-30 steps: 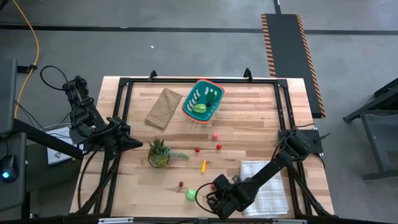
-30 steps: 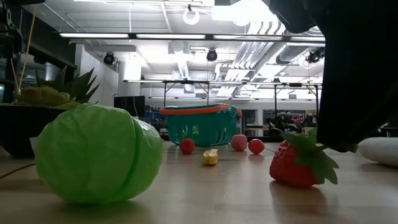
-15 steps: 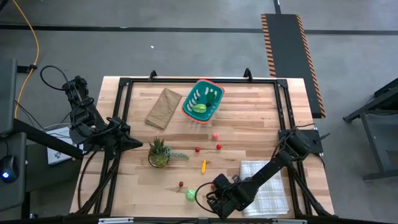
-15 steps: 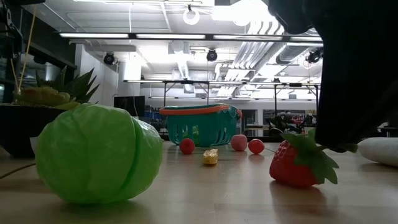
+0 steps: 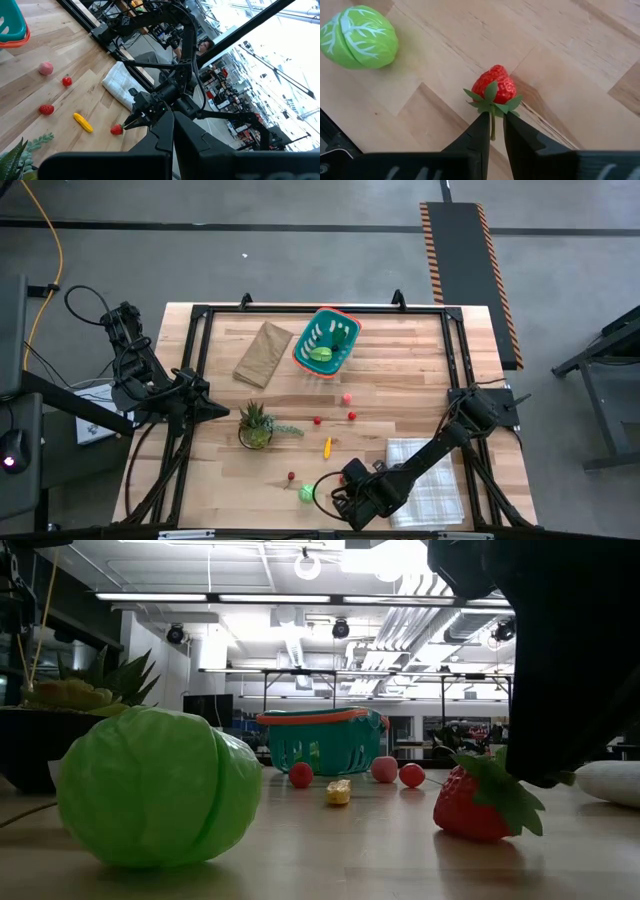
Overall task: Pick and placing Produce into tupperware
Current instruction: Put the red strawberry in the green basket
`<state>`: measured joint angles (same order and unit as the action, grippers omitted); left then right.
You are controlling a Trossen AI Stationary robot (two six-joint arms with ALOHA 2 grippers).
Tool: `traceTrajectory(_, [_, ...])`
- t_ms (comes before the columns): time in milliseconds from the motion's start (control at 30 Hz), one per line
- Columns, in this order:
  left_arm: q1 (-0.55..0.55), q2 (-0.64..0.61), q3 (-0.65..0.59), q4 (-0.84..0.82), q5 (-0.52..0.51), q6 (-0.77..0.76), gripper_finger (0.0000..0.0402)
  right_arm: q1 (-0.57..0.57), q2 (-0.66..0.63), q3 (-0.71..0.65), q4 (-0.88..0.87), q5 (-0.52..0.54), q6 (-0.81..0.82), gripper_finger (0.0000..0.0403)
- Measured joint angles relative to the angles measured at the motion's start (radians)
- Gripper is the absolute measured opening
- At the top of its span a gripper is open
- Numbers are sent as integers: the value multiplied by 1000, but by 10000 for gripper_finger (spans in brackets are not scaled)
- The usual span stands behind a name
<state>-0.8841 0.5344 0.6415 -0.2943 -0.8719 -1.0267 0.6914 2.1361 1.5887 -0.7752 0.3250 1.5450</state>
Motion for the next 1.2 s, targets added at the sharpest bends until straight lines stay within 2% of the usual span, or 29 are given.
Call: traceTrajectory(1200, [0, 0, 0, 0, 0, 0, 1, -6, 12, 0, 24, -2, -10, 40])
